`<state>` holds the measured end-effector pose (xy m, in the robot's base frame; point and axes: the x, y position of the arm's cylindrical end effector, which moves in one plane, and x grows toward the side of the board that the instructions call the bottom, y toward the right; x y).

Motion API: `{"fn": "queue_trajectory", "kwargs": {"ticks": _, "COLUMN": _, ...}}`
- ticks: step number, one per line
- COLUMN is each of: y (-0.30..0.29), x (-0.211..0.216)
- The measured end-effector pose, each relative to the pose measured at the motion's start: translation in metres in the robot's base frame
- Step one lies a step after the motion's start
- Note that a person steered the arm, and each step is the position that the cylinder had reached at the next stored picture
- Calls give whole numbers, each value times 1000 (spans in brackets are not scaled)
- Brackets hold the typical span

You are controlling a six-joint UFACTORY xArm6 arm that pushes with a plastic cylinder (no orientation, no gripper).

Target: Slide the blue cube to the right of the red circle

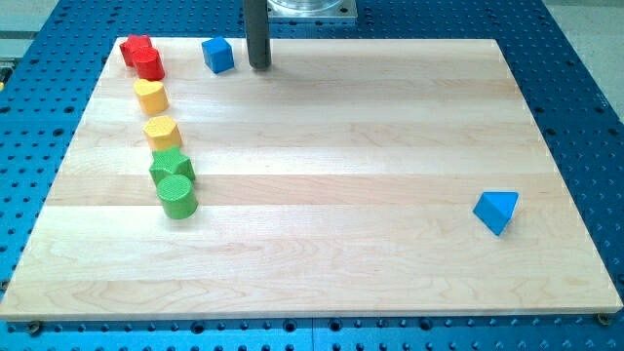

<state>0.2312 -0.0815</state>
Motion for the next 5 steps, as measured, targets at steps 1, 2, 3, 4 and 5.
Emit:
{"fn": "queue_trajectory", "kwargs": {"ticks": 1, "y": -46, "x": -8}}
{"fn": "queue_trajectory", "kwargs": {"ticks": 2, "y": -81, "x": -8}}
{"fn": "queue_trajectory", "kwargs": {"ticks": 3, "y": -85, "x": -8}}
{"fn": "queue_trajectory", "kwargs": {"ticks": 4, "y": -85, "x": -3}}
{"fn": "queue_trajectory", "kwargs": {"ticks": 5, "y": -20, "x": 5}}
